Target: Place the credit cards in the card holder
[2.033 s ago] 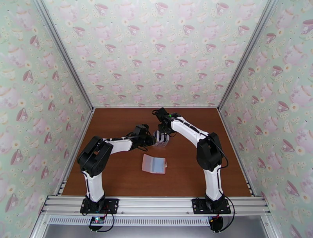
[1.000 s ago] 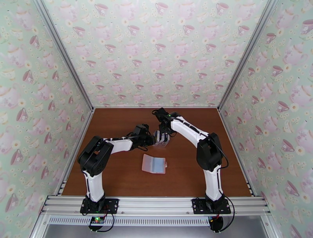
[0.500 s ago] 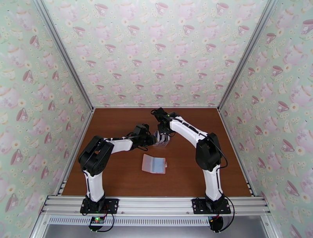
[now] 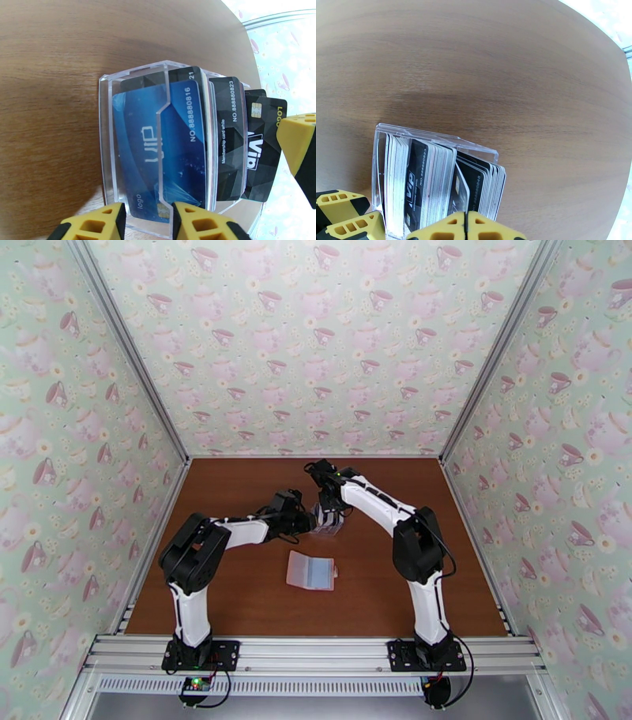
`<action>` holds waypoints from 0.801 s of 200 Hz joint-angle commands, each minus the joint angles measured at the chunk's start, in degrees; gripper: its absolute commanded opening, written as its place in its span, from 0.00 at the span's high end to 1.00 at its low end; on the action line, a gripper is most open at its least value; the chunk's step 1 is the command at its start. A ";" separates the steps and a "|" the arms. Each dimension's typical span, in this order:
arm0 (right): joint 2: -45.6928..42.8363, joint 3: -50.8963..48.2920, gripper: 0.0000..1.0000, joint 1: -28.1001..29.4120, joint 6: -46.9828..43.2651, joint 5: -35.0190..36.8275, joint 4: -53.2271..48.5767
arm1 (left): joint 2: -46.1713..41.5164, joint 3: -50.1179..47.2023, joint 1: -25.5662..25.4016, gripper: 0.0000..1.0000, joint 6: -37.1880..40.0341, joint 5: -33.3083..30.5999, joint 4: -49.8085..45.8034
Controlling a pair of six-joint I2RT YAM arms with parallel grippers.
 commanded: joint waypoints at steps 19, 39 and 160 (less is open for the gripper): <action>-1.46 -1.09 0.89 -1.15 -0.75 1.19 -1.47 | 2.73 -0.41 0.14 0.63 -0.35 -1.59 -4.75; -2.28 -1.43 0.87 -1.19 -0.88 1.24 -1.26 | 2.79 -0.66 0.12 0.63 -0.26 -1.56 -4.84; -2.82 -1.78 0.89 -2.09 -1.01 -0.64 -0.84 | 2.82 -1.41 0.12 0.63 -0.78 -1.28 -3.74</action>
